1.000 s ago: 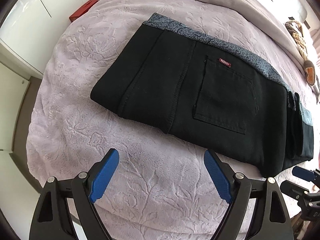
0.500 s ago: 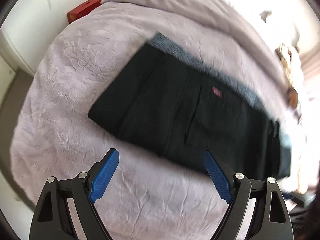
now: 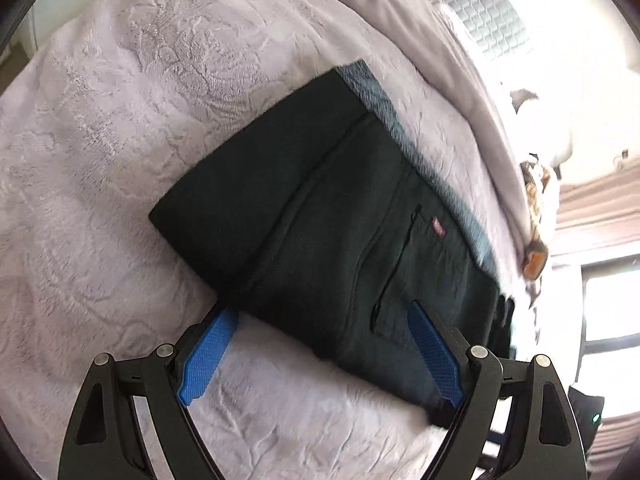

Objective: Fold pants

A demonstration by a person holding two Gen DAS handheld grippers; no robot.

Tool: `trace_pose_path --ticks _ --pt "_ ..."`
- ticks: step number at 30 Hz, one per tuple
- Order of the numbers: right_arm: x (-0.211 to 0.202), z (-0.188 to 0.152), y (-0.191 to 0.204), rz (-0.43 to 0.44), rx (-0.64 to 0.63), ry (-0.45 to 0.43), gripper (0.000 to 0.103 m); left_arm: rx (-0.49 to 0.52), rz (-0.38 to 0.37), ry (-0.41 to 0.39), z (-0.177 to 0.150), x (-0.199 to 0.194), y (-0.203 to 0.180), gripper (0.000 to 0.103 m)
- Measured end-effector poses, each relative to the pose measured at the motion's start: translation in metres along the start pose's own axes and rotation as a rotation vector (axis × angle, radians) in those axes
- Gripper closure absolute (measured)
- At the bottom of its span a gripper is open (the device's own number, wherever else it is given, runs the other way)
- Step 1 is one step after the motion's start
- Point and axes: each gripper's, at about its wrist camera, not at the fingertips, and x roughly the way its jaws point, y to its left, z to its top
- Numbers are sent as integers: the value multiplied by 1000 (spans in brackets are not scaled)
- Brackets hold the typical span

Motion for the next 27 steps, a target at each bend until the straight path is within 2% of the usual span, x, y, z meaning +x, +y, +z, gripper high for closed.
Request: trace_pose_path --ticks 5,9,11,15,17,18,19,20,21,22,23,25,27 --pt "5 3 5 2 -12 9 26 -26 -16 -8 7 12 0 11" --pt "6 9 12 6 -20 5 26 -39 17 -21 9 15 -4 11" --pt "4 12 14 12 -23 -5 26 -36 28 -50 8 7 -13 11" --pt "-12 23 14 33 -31 -64 26 69 34 -163 7 -12 -45 13" --pt "-23 31 13 43 -38 -109 26 106 106 -168 7 -4 -52 24" --pt "-30 37 14 44 -45 -135 26 113 163 -151 9 4 -51 33" --pt "-33 42 13 43 -52 -147 26 107 183 -143 11 7 -48 49" --pt "-37 49 14 38 -62 -157 26 95 208 -134 13 11 -44 58" --pt "-42 59 15 32 -74 -170 26 86 195 -113 15 14 -39 64" --pt "-45 66 16 38 -81 -177 26 87 192 -115 15 13 -38 64" --pt "-47 72 17 47 -86 -180 26 124 221 -130 13 12 -45 65" --pt "-55 97 25 73 -106 -176 26 314 357 -190 1 12 -77 67" --pt "-61 120 36 104 -124 -159 26 454 450 -242 -11 12 -102 67"
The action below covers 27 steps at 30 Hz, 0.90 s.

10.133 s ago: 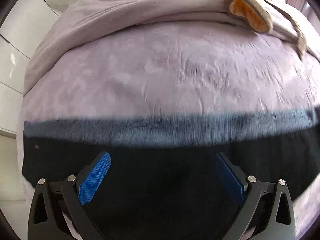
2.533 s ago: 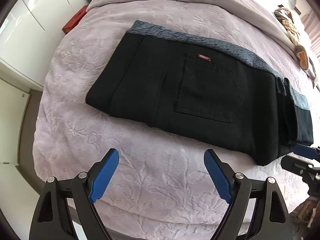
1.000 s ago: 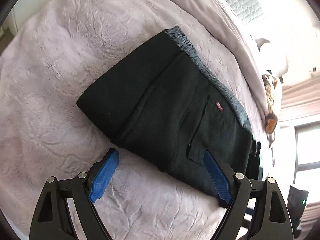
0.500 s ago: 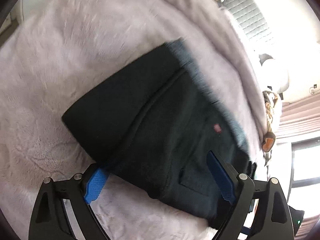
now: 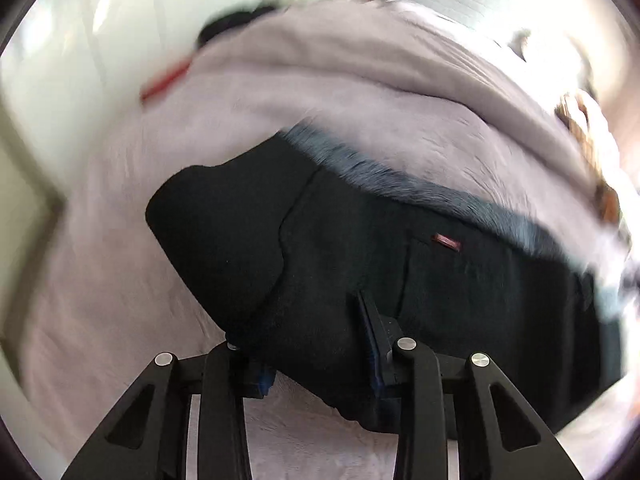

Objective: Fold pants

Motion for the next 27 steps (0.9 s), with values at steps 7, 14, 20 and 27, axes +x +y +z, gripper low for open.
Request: trace_pose_path --ticks 7,14,20,27 --pt "26 82 79 99 -149 177 23 165 96 -57 -1 -8 -23 67" --pt "84 120 176 122 -325 366 23 217 125 -82 -8 -9 -31 67" --pt "149 117 207 6 -384 524 23 218 136 -93 -10 -15 -31 67" --pt "127 111 173 90 -325 467 82 301 130 -136 -5 -49 -60 67"
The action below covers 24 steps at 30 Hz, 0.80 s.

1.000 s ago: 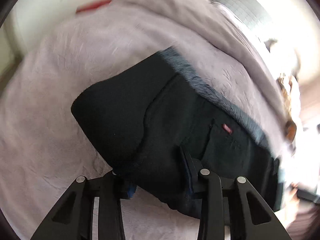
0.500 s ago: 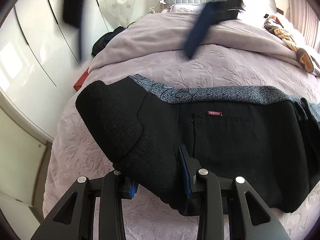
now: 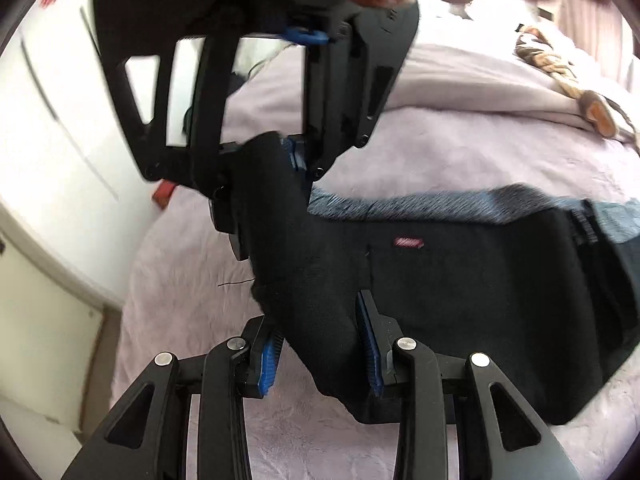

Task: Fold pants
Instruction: 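Lift the trouser end with both grippers and fold it over the rest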

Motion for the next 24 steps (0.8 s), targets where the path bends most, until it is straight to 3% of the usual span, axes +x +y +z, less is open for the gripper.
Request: trace_pose_path --ticks 7,13,19,24 --pt "-81 -87 -61 271 102 -238 82 79 -71 -108 42 -65 -46 67" --pt "-135 -185 -125 418 195 -443 82 200 -183 -173 69 -112 -112 67" --pt "-147 -299 -193 508 319 -630 82 386 -265 -223 76 -149 -209 67" --pt "-131 -384 -261 597 417 -759 82 543 -308 -219 64 -152 -289 67"
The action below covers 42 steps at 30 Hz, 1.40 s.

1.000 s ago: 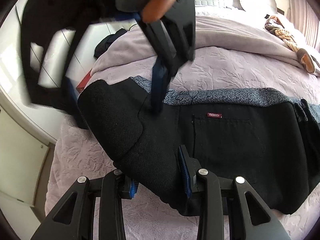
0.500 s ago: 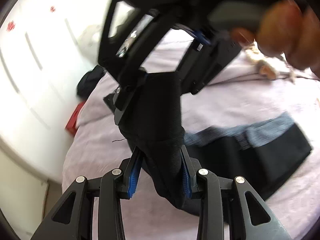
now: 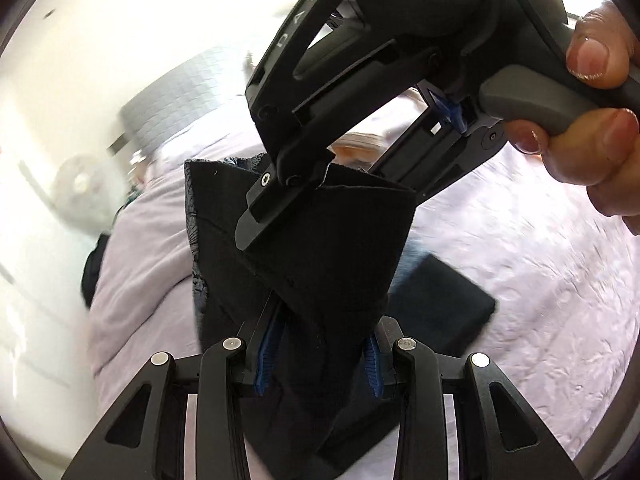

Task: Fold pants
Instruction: 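Lift the trouser end with both grippers and fold it over the rest, then lower the folded bundle with both grippers and open them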

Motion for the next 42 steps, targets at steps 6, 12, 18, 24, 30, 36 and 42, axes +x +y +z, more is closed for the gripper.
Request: trace_pose_path --ticks 6,12,18,24,30,36,42 --pt "-24 -26 -99 23 110 -70 82 123 -33 97 -5 54 -68 66" --pt "-8 -48 -178 9 187 -84 82 172 -39 180 -20 85 -101 66" --pt "-6 -62 -193 -14 200 -101 78 134 -93 221 -21 77 -91 49" --pt "-6 -75 -164 -177 161 -95 76 -41 -144 222 -25 39 -32 35" --pt "-30 -77 -122 -488 81 -176 72 -278 -39 276 -27 51 72 35" --pt "-16 -48 -82 -495 -14 -200 72 -604 90 337 -46 97 161 35" --pt "27 -23 -96 -573 -52 -114 72 -693 105 432 -78 143 170 34"
